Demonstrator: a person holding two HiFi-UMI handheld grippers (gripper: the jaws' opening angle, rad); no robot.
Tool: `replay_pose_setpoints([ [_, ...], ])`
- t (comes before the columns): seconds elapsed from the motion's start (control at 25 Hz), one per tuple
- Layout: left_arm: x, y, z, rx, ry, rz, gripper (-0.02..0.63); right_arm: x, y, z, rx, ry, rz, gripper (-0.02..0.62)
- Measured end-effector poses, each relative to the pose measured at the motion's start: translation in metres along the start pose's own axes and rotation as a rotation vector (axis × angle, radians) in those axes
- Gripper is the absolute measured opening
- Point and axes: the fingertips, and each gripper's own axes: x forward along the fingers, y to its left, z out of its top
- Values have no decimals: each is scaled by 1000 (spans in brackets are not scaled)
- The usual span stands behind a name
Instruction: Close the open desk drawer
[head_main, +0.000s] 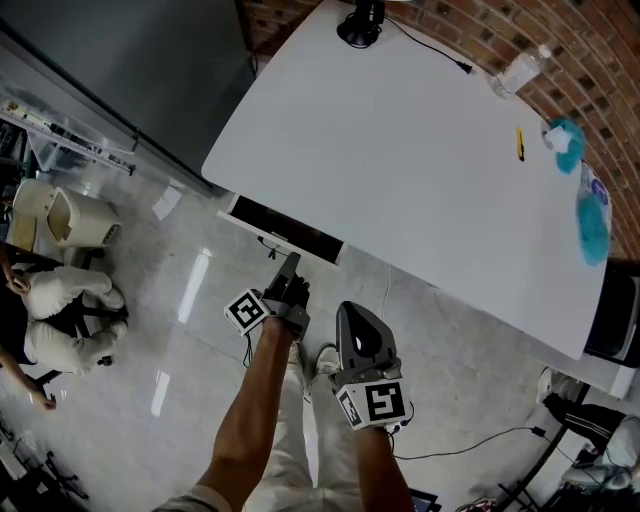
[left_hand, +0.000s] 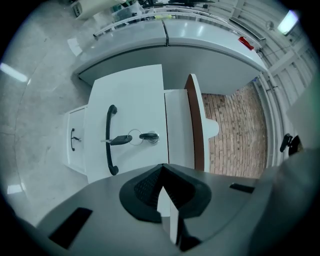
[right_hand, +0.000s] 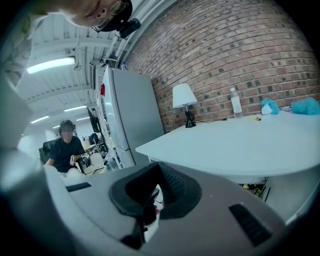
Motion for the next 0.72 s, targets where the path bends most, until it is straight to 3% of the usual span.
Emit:
replay_pose_setpoints([
  [0.72, 31, -2, -3, 10, 42, -41, 6, 10, -14, -10, 5, 16, 1, 2],
])
